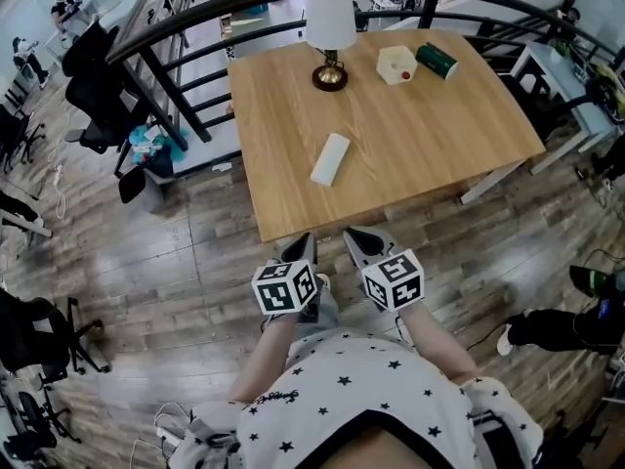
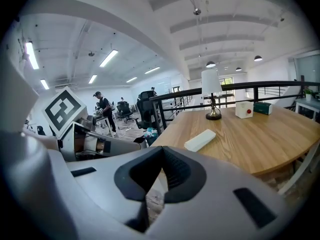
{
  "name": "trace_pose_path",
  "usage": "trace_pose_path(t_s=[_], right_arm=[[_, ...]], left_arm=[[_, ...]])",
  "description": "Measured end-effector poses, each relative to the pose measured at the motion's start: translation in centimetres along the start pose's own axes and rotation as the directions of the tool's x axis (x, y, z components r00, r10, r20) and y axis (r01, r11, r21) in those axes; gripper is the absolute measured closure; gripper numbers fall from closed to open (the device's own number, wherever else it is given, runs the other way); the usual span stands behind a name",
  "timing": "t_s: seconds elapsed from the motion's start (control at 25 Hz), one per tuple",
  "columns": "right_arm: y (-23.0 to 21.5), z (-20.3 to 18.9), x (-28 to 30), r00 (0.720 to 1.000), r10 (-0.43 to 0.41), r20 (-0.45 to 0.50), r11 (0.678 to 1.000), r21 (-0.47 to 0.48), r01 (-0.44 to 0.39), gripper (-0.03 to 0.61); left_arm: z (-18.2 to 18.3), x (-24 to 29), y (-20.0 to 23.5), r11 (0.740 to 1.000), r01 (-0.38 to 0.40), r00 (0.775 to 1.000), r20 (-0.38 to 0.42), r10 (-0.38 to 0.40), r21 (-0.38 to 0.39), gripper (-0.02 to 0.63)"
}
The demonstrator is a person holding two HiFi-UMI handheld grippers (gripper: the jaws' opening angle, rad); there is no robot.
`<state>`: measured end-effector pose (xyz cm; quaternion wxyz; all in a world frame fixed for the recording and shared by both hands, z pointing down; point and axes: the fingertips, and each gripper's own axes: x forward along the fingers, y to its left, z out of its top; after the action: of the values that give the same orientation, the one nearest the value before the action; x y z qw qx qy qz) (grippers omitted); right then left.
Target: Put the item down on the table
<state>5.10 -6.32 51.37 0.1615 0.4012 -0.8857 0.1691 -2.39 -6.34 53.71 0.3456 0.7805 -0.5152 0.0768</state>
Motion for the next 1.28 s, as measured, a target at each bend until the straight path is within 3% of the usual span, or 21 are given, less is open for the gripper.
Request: trace_pose_path(t_s=[0.72, 1.28], right_arm=[[6.9, -7.4, -12.1, 0.999, -0.018, 0.049, 1.000, 0.021, 0.017, 0.583], [8.2, -7.2, -14.5, 0.994, -0.032, 0.101, 0.999, 0.043, 0.028, 0.583]], left_arm=[[-11.4, -10.5, -5.5, 1.000, -0.018, 1.000, 0.003, 0.018, 0.012, 0.603], [-12.8, -12.7, -7.0, 0.999, -0.006, 1.000, 0.005, 0.006, 0.038, 0.603]])
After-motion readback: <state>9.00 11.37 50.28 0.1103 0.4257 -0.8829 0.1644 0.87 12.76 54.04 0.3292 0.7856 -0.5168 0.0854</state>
